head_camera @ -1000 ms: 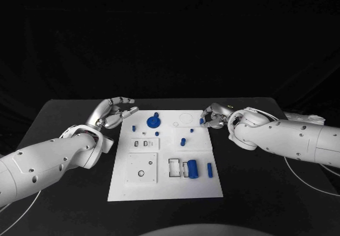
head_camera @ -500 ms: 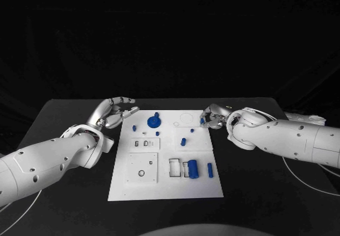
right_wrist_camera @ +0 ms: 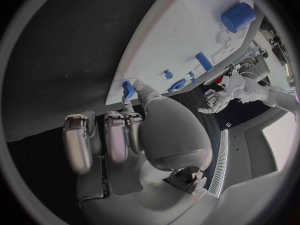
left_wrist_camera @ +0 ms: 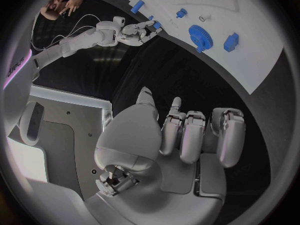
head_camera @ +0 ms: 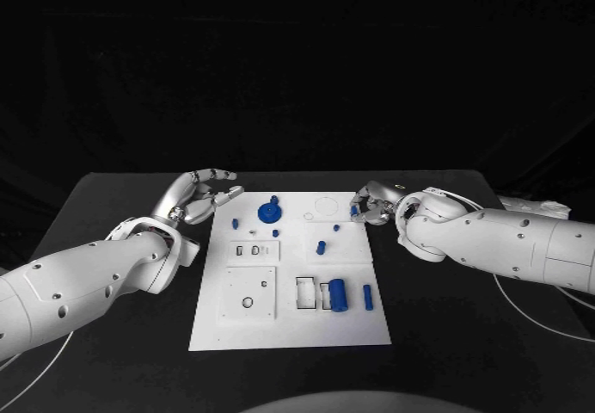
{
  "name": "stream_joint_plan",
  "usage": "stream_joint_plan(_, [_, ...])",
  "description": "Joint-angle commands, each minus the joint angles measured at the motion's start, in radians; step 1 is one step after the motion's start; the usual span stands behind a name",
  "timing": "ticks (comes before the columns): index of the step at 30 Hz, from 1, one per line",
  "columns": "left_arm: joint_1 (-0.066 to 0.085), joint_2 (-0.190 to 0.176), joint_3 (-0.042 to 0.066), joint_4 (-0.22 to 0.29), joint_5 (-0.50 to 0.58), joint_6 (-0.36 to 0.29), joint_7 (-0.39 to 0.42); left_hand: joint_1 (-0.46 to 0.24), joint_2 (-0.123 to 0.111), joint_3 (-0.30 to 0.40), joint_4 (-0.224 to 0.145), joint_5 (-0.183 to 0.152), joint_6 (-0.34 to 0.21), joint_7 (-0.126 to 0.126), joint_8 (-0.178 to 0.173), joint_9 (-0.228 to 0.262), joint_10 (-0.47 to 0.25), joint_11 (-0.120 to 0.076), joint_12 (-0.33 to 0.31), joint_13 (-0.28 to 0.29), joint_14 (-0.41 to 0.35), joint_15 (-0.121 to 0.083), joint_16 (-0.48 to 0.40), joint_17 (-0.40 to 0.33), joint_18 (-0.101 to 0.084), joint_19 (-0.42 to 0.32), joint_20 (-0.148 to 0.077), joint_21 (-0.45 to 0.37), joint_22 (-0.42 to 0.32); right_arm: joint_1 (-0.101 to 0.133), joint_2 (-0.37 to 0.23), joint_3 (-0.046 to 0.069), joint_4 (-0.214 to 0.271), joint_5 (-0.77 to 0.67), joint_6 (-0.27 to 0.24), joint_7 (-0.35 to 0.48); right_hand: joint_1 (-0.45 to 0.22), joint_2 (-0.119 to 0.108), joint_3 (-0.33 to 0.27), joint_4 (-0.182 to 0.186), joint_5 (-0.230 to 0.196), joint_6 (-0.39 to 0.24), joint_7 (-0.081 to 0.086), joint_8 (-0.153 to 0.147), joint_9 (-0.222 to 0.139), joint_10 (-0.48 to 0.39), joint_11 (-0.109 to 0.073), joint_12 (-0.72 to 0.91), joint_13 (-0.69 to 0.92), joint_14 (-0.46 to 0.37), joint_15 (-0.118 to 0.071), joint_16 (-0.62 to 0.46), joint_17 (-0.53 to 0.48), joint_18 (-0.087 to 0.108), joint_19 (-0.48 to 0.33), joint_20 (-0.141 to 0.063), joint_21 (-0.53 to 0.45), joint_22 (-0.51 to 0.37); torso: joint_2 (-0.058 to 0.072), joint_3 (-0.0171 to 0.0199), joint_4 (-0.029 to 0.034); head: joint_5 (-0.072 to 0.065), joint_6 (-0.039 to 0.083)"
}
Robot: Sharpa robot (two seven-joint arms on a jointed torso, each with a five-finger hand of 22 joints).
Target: Assemble the parts on the task board
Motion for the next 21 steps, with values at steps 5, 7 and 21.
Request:
stream_joint_plan(5, [0.0, 0.0, 0.001, 0.002, -0.003, 0.006, 0.013, 0.005, 0.004, -0.006, 0.001, 0.007, 0.007, 0.028, -0.004, -0.001, 0.106, -0.007, 0.002, 0.263, 0.102, -0.008, 0.003, 0.263, -0.001, 0.075, -0.006, -0.003, 0.245, -0.001, 0.004, 0.0, -0.001, -0.017, -0.008, -0.01, -0.002, 0.009, 0.006, 0.0, 0.004, 0.002, -0.005, -0.002, -0.001, 0.105, -0.009, 0.004, 0.262, 0.104, -0.009, 0.004, 0.263, -0.007, 0.106, -0.005, 0.004, 0.263, 0.0, 0.0004, 0.0003, -0.002, 0.0])
stream_joint_plan(7, [0.0, 0.0, 0.001, 0.002, -0.003, 0.007, 0.013, 0.007, 0.005, -0.007, 0.001, 0.008, 0.008, 0.028, -0.006, -0.001, 0.106, -0.007, 0.002, 0.263, 0.102, -0.008, 0.003, 0.263, -0.001, 0.075, -0.007, -0.003, 0.245, -0.001, 0.004, 0.0, -0.002, -0.017, -0.01, -0.01, -0.002, 0.009, 0.006, 0.0, 0.004, 0.002, -0.005, -0.002, -0.001, 0.105, -0.009, 0.004, 0.262, 0.104, -0.009, 0.004, 0.263, -0.007, 0.106, -0.005, 0.004, 0.263, 0.0, 0.0, 0.0001, -0.002, 0.0])
stream_joint_plan(21, [0.0, 0.002, 0.001, 0.002, -0.003, 0.008, 0.013, 0.007, 0.005, -0.007, 0.001, 0.008, 0.008, 0.028, -0.006, -0.001, 0.106, -0.007, 0.002, 0.263, 0.102, -0.008, 0.003, 0.263, -0.001, 0.075, -0.007, -0.003, 0.245, -0.002, 0.004, 0.0, -0.004, -0.021, -0.008, -0.009, 0.0, 0.012, 0.01, 0.0, 0.008, 0.014, -0.003, 0.002, -0.002, 0.105, -0.008, 0.004, 0.262, 0.104, -0.01, 0.004, 0.263, -0.007, 0.106, -0.007, 0.004, 0.263, 0.0, -0.0002, 0.0007, -0.002, -0.003])
